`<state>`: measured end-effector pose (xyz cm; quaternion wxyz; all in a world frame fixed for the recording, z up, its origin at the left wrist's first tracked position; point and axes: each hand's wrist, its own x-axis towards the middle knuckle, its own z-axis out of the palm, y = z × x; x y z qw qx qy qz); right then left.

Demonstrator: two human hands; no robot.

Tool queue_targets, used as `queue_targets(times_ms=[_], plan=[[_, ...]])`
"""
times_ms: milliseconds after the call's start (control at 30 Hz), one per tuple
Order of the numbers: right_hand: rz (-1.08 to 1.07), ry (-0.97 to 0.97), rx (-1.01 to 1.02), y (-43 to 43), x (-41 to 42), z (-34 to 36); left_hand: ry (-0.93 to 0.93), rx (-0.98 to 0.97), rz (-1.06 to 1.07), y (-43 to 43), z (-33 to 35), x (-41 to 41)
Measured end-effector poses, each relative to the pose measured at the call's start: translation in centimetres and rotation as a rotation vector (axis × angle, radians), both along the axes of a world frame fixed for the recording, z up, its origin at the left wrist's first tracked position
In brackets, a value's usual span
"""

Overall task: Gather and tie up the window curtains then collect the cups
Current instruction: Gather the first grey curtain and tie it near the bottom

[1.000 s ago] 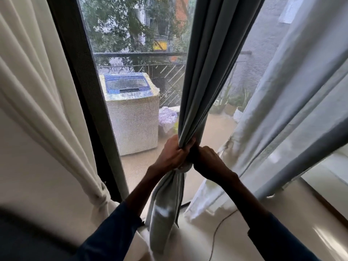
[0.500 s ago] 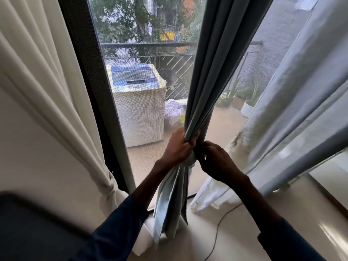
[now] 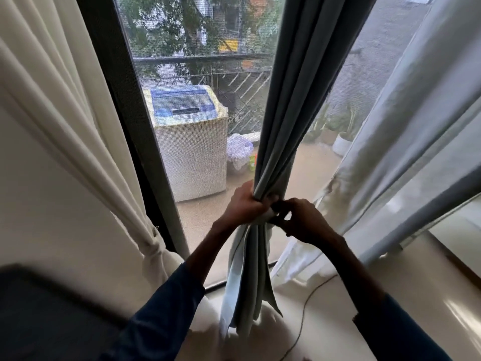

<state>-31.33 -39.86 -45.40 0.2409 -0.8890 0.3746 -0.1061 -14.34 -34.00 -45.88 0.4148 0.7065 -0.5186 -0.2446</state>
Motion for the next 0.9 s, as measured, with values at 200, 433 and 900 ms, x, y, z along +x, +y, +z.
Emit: queue_targets(times_ms=[200, 433, 900], plan=[[-0.301, -0.730, 0.060, 3.6, -0.3, -4.1, 0.024, -0.020, -0.010, 0.2, 0.3, 0.2], [-0.412, -1.038, 1.071, 5.7, 1.1, -6.2, 0.046, 0.045, 0.006, -0.7, -0.9, -0.6], [-0.262, -0.923, 1.055, 1.9, -0.7, -7.0, 0.133, -0.063, -0.065, 1.0, -0.2, 0.1]])
